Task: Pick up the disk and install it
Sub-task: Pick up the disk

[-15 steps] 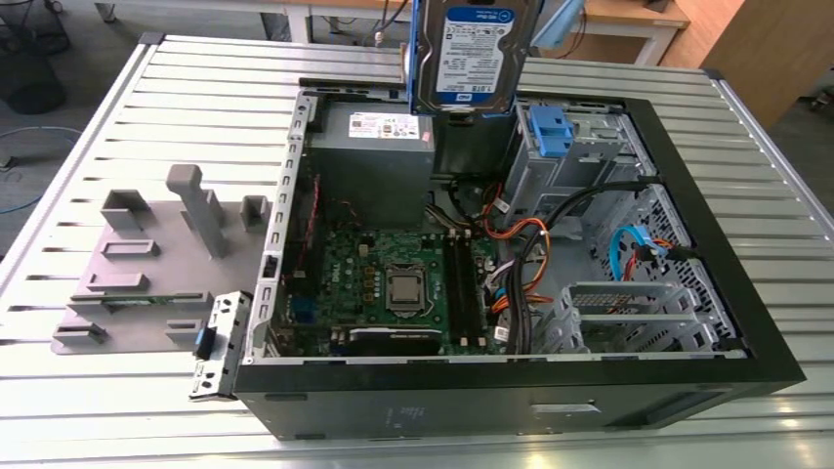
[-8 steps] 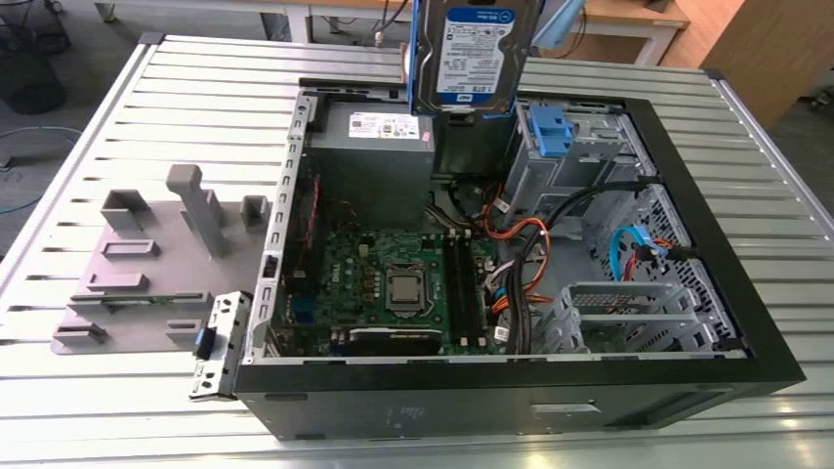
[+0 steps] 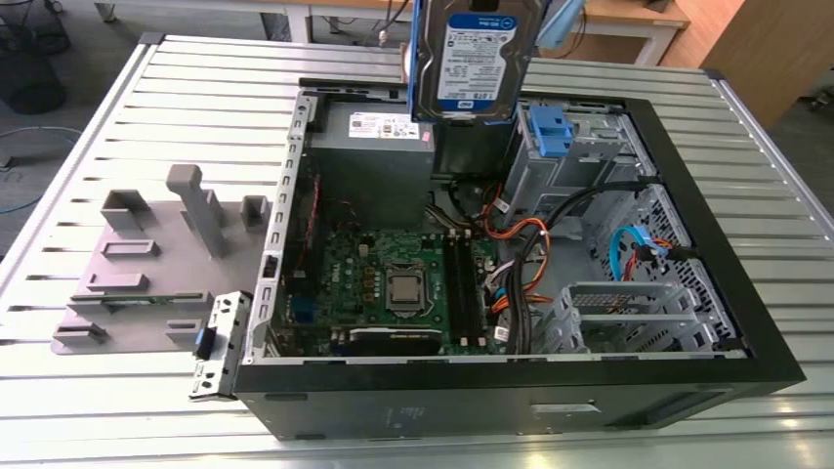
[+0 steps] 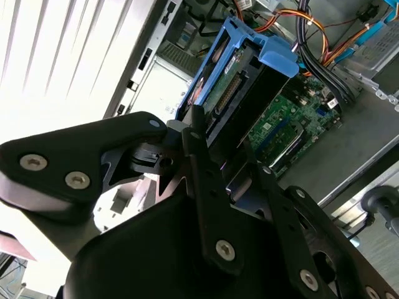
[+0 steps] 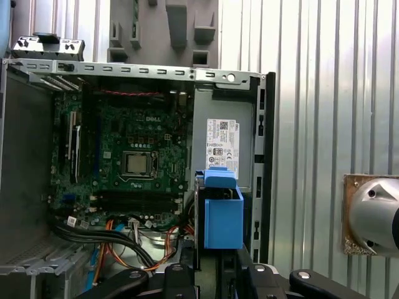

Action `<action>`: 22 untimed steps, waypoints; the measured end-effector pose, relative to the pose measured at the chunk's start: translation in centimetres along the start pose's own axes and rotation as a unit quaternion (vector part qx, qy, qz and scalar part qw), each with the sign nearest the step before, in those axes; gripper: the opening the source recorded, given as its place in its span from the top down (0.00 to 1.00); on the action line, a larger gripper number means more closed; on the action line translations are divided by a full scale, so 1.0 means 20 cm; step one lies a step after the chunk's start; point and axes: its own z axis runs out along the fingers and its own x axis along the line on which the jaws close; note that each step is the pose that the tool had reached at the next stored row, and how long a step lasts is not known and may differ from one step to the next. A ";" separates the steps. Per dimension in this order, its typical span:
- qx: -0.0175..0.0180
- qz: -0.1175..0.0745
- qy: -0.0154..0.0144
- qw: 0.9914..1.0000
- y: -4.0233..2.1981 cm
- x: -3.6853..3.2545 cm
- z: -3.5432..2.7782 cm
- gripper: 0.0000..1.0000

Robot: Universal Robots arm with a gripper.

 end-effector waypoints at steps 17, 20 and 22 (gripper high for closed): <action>0.000 0.000 0.000 1.000 0.003 0.131 -0.007 0.65; 0.000 0.000 0.000 1.000 0.003 0.150 -0.008 0.65; 0.000 0.000 0.000 1.000 0.003 0.163 -0.009 0.65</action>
